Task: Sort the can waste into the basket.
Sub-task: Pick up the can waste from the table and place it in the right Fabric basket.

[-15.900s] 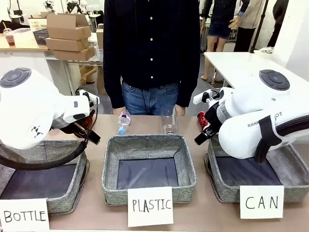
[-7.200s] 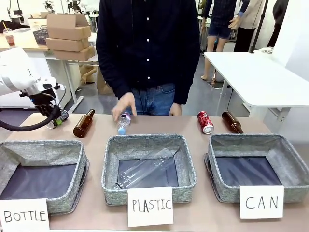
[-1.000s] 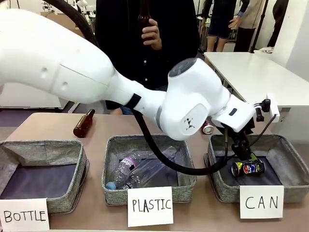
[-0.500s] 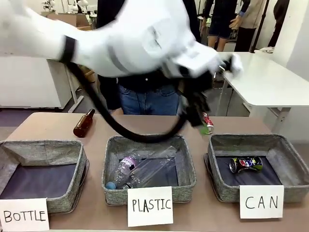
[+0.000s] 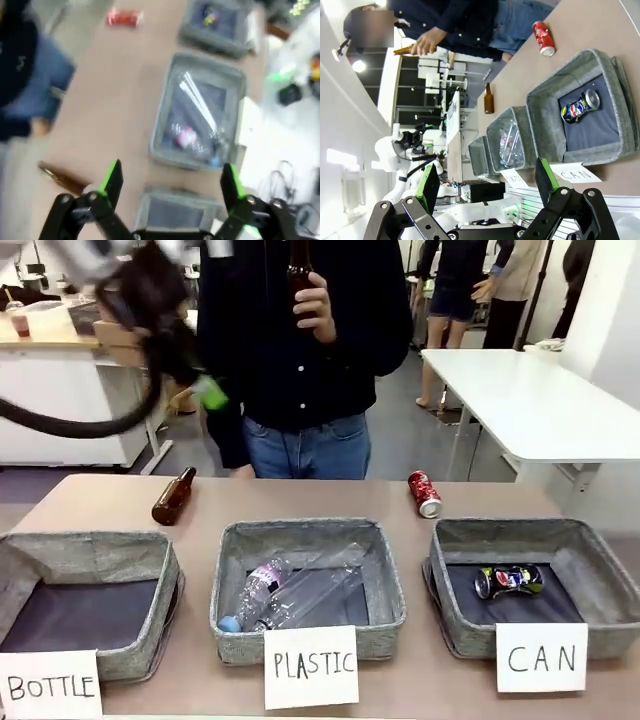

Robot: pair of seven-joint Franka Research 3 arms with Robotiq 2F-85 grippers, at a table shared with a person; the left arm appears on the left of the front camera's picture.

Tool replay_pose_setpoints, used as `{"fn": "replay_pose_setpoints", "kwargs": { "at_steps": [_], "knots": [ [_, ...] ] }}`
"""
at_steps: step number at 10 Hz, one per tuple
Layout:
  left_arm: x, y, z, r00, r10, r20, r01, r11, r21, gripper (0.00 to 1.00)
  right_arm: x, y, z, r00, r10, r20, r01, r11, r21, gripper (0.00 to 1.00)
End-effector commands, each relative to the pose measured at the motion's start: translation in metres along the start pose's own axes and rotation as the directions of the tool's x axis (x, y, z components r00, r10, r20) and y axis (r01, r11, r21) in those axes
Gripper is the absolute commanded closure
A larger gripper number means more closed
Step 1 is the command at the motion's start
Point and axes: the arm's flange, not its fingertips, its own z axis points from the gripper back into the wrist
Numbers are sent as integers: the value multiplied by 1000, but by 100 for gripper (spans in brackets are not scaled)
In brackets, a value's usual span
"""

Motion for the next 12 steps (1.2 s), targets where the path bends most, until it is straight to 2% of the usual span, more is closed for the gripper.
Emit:
{"fn": "replay_pose_setpoints", "kwargs": {
  "at_steps": [1,3,4,5,7,8,12],
  "knots": [
    [-107,38,78,967,231,111,-231,973,-11,0,1,2,-1,1000,5,9,-5,1000,19,0],
    [-178,62,104,888,434,153,-440,898,0,0,1,2,-1,1000,5,9,-5,1000,19,0],
    [-210,64,107,838,527,137,-533,846,2,0,1,2,-1,1000,5,9,-5,1000,19,0],
    [-243,65,108,773,617,146,-619,785,-39,0,1,2,-1,1000,5,9,-5,1000,19,0],
    [-298,59,100,653,707,272,-684,705,-189,0,1,2,-1,1000,5,9,-5,1000,19,0],
    [-274,69,116,775,612,158,-615,788,-34,0,1,2,-1,1000,5,9,-5,1000,19,0],
    [-274,69,116,775,612,158,-615,788,-34,0,1,2,-1,1000,5,9,-5,1000,19,0]
  ]
}}
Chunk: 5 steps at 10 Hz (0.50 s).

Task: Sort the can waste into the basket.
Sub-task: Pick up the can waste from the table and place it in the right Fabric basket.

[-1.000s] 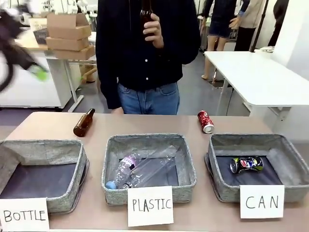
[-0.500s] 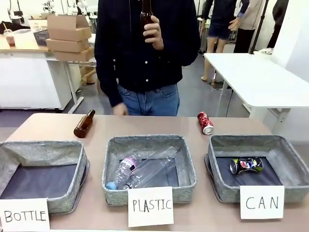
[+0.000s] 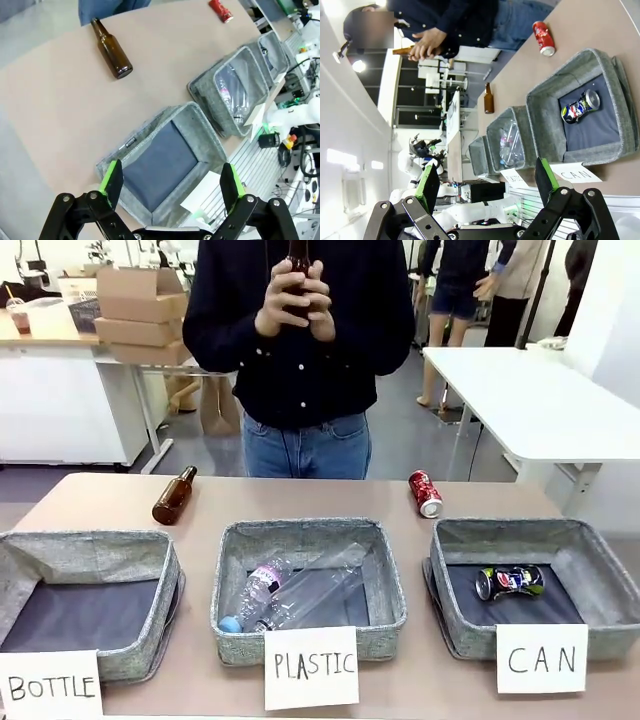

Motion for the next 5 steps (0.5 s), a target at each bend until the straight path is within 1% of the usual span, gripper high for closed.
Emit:
{"fn": "replay_pose_setpoints", "kwargs": {
  "at_steps": [1,5],
  "knots": [
    [-4,1,-1,1000,-4,-8,4,1000,19,0,1,2,-1,1000,5,9,-5,1000,18,0],
    [-4,1,-1,1000,-4,-8,4,1000,19,0,1,2,-1,1000,5,9,-5,1000,18,0]
  ]
}}
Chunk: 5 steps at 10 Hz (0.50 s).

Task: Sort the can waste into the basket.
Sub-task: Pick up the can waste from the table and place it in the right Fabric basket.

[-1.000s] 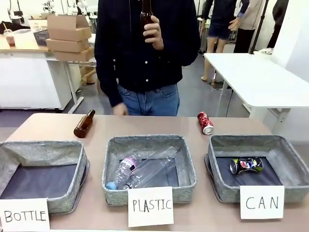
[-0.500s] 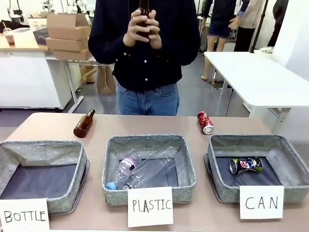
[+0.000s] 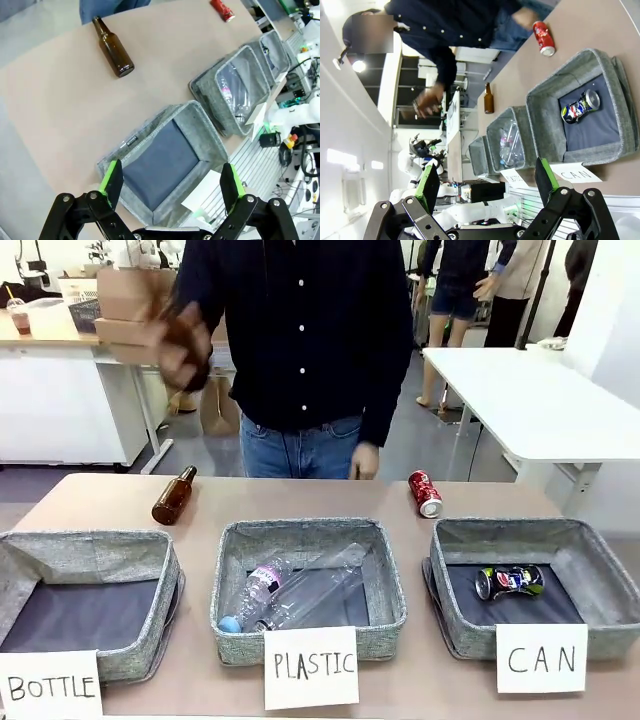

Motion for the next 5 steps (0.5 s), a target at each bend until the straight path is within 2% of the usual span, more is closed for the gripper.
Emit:
{"fn": "replay_pose_setpoints", "kwargs": {
  "at_steps": [1,5],
  "knots": [
    [-3,-1,-1,1000,-7,-3,7,1000,15,0,1,2,-1,1000,5,9,-5,1000,18,0],
    [-3,-1,-1,1000,-7,-3,7,1000,15,0,1,2,-1,1000,5,9,-5,1000,18,0]
  ]
}}
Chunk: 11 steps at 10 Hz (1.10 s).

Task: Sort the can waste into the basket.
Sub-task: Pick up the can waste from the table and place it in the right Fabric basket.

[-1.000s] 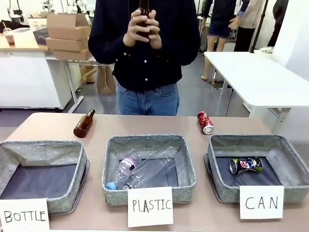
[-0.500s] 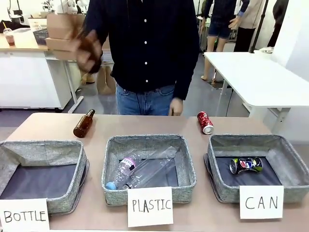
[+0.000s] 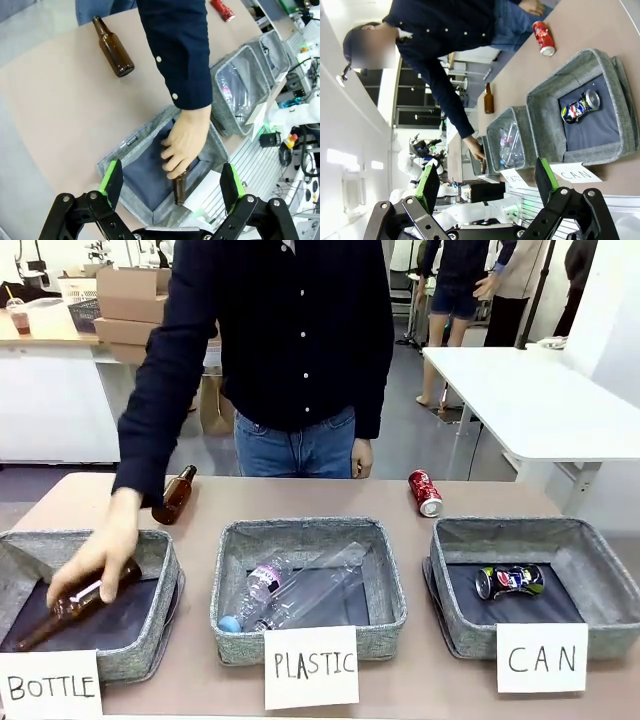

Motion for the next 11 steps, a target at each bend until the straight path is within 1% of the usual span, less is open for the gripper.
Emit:
{"fn": "replay_pose_setpoints", "kwargs": {
  "at_steps": [1,2,3,4,5,6,7,8,9,10,11],
  "knots": [
    [-3,-1,-1,1000,-7,-2,7,1000,14,0,1,2,-1,1000,5,9,-5,1000,18,0],
    [-3,-1,-1,1000,-7,-2,7,1000,14,0,0,0,0,1000,0,0,0,1000,0,0],
    [-3,-1,-1,1000,-7,-2,7,1000,14,0,3,24,-33,994,110,-26,-112,987,-118,0],
    [-3,-1,-1,1000,-7,-2,7,1000,14,0,9,53,-82,964,250,-90,-263,945,-192,0],
    [-3,-1,-1,1000,-7,-2,7,1000,14,0,10,77,-124,928,337,-157,-368,892,-261,0],
    [-3,-1,-1,1000,-7,-2,7,1000,14,0,8,91,-164,898,369,-239,-431,846,-314,0],
    [-3,-1,-1,1000,-7,-2,7,1000,14,0,6,97,-201,878,380,-291,-471,798,-377,0],
    [-3,-1,-1,1000,-7,-2,7,1000,14,0,4,101,-235,857,414,-307,-514,726,-457,0],
    [-3,-1,-1,1000,-7,-2,7,1000,14,0,5,104,-273,818,460,-346,-575,624,-529,0],
    [-3,-1,-1,1000,-7,-2,7,1000,14,0,6,101,-298,758,507,-410,-649,525,-551,0],
    [-3,-1,-1,1000,-7,-2,7,1000,14,0,-7,105,-290,772,451,-448,-634,605,-482,0]
  ]
}}
